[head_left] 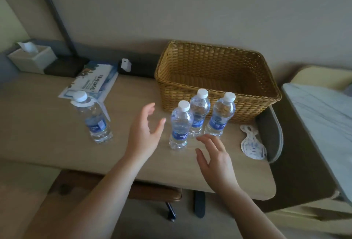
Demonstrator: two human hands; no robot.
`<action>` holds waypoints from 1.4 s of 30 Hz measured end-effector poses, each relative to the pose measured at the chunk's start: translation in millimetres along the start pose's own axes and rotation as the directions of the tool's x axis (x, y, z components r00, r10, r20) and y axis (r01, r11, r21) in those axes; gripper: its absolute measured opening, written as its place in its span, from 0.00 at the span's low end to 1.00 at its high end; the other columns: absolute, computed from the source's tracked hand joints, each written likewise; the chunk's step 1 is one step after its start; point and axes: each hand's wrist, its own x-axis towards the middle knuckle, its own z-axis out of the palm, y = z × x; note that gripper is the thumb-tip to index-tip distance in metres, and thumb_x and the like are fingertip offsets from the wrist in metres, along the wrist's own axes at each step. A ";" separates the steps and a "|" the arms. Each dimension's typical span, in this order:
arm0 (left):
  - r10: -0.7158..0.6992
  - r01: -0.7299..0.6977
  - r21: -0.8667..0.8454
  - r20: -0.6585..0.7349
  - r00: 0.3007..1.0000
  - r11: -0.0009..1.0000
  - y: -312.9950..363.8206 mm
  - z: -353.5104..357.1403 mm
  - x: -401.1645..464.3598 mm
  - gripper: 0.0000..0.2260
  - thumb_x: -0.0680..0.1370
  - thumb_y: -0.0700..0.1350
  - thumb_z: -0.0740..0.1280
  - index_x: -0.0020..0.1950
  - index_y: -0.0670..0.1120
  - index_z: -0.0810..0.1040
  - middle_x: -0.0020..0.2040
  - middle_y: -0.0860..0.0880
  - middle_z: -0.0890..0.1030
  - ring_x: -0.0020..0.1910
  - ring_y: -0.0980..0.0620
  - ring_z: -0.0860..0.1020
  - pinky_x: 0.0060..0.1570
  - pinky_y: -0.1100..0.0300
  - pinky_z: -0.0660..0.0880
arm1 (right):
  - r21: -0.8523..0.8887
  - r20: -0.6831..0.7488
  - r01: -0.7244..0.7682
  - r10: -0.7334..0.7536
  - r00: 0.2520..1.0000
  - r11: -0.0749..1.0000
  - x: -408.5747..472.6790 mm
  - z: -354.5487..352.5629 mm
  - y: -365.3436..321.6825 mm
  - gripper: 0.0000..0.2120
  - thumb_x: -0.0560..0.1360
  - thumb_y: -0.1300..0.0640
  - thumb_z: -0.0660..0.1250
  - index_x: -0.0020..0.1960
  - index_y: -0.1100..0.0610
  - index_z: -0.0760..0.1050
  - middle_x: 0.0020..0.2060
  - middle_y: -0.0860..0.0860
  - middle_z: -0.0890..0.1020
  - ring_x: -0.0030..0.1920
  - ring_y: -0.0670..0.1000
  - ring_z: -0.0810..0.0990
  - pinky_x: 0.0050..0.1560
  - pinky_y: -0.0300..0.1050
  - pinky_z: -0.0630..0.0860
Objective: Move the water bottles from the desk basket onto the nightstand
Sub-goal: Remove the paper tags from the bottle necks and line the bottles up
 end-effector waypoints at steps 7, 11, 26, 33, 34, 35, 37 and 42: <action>0.143 -0.086 0.151 -0.419 0.897 0.985 -25.4 -87.1 2.7 0.15 0.76 0.42 0.68 0.61 0.42 0.73 0.57 0.45 0.77 0.57 0.50 0.77 0.54 0.62 0.75 | 0.189 0.238 0.116 -0.160 0.958 0.975 62.2 81.5 -89.5 0.15 0.75 0.59 0.67 0.62 0.56 0.75 0.57 0.51 0.76 0.59 0.51 0.75 0.58 0.39 0.70; -0.058 0.142 0.149 -0.462 0.885 0.979 -64.4 -118.2 8.0 0.24 0.73 0.43 0.72 0.66 0.40 0.69 0.61 0.45 0.72 0.60 0.49 0.72 0.57 0.60 0.72 | 0.222 0.339 0.046 -0.122 0.933 0.974 107.4 128.7 -121.7 0.21 0.75 0.55 0.67 0.67 0.55 0.70 0.60 0.52 0.74 0.62 0.52 0.72 0.55 0.33 0.64; -0.336 0.328 -0.235 0.007 0.942 0.915 -118.1 -138.6 53.5 0.28 0.67 0.47 0.79 0.64 0.57 0.74 0.56 0.60 0.81 0.55 0.66 0.77 0.46 0.66 0.77 | 0.334 0.520 -0.155 -0.044 0.853 0.930 183.5 177.1 -147.3 0.20 0.70 0.50 0.73 0.61 0.48 0.75 0.51 0.39 0.77 0.53 0.41 0.75 0.45 0.32 0.66; -0.246 0.263 -0.180 0.111 0.963 0.948 -104.0 -107.2 55.0 0.24 0.68 0.48 0.79 0.60 0.55 0.74 0.54 0.61 0.81 0.55 0.64 0.78 0.49 0.60 0.80 | 0.385 0.432 -0.239 0.054 0.900 0.891 154.5 150.8 -111.7 0.21 0.70 0.46 0.73 0.60 0.48 0.75 0.55 0.40 0.79 0.58 0.40 0.76 0.55 0.35 0.70; -0.239 0.262 -0.179 0.138 0.961 0.949 -100.7 -102.3 54.5 0.23 0.68 0.49 0.78 0.60 0.55 0.74 0.53 0.62 0.81 0.53 0.66 0.78 0.48 0.64 0.78 | 0.419 0.437 -0.268 0.067 0.897 0.868 148.0 145.8 -102.6 0.22 0.70 0.45 0.73 0.62 0.48 0.75 0.56 0.40 0.80 0.59 0.40 0.76 0.59 0.39 0.71; -0.234 0.262 -0.177 0.162 0.959 0.949 -97.5 -97.9 54.0 0.23 0.68 0.49 0.78 0.60 0.56 0.74 0.53 0.63 0.81 0.53 0.68 0.77 0.47 0.67 0.77 | 0.449 0.442 -0.307 0.090 0.893 0.839 140.9 141.4 -93.6 0.24 0.70 0.44 0.73 0.63 0.48 0.74 0.58 0.41 0.80 0.60 0.41 0.76 0.61 0.42 0.72; -0.225 0.260 -0.170 0.202 0.953 0.951 -92.0 -87.9 52.5 0.24 0.68 0.49 0.78 0.60 0.57 0.73 0.52 0.63 0.81 0.52 0.71 0.76 0.45 0.73 0.74 | 0.490 0.454 -0.420 0.187 0.871 0.764 125.1 135.3 -77.1 0.27 0.70 0.43 0.72 0.66 0.49 0.73 0.59 0.45 0.79 0.61 0.43 0.76 0.61 0.45 0.73; -0.203 0.243 -0.127 0.263 0.943 0.962 -82.2 -65.6 48.4 0.24 0.69 0.46 0.77 0.59 0.61 0.71 0.54 0.66 0.77 0.55 0.74 0.73 0.48 0.77 0.70 | 0.621 0.431 -0.593 0.409 0.804 0.512 88.1 126.0 -55.8 0.10 0.75 0.54 0.70 0.53 0.57 0.78 0.47 0.54 0.84 0.51 0.54 0.82 0.52 0.50 0.78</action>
